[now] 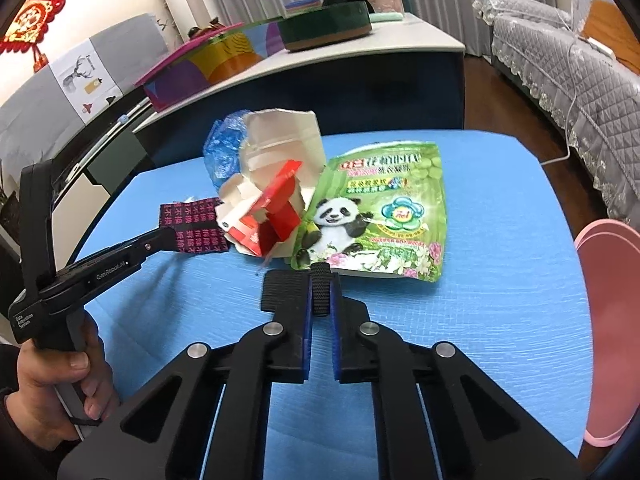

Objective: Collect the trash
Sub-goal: 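Grasp the pink-printed wrapper with the left tool while the right tool grasps the black strap, then carry both items over the pink bin and open both tools to drop them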

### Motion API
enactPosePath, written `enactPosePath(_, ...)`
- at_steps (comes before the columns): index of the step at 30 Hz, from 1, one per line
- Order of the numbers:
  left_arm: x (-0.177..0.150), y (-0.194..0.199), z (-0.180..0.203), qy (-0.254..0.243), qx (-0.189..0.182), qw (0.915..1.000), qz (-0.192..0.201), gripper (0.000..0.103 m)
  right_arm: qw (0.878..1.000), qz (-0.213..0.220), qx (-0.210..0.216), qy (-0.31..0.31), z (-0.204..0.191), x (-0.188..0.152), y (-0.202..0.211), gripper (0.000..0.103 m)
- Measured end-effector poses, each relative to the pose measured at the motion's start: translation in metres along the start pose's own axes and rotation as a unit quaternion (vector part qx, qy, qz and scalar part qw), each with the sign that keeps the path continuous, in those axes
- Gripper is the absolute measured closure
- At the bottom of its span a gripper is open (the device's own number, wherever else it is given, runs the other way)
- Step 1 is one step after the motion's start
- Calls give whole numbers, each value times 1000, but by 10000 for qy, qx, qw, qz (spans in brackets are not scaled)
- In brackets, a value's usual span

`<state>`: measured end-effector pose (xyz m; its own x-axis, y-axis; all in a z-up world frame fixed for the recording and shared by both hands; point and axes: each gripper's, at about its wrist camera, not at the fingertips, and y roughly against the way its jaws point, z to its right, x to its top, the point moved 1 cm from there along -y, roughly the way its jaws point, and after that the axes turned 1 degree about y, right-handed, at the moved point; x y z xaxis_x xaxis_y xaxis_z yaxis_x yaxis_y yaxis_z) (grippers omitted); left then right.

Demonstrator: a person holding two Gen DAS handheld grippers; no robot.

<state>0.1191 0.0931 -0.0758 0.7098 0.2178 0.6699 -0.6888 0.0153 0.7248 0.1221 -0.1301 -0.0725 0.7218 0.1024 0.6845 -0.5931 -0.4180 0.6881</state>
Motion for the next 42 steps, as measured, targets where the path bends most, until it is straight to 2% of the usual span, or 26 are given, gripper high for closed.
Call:
enactPosePath(19, -1, 58, 18, -401, 24, 9975, 578, 94, 9980, 548, -270, 153, -8, 1, 55, 96)
enactPosePath(42, -18, 110, 58, -519, -159, 9945, 901, 94, 9899, 1097, -894, 76, 14, -3, 131, 96)
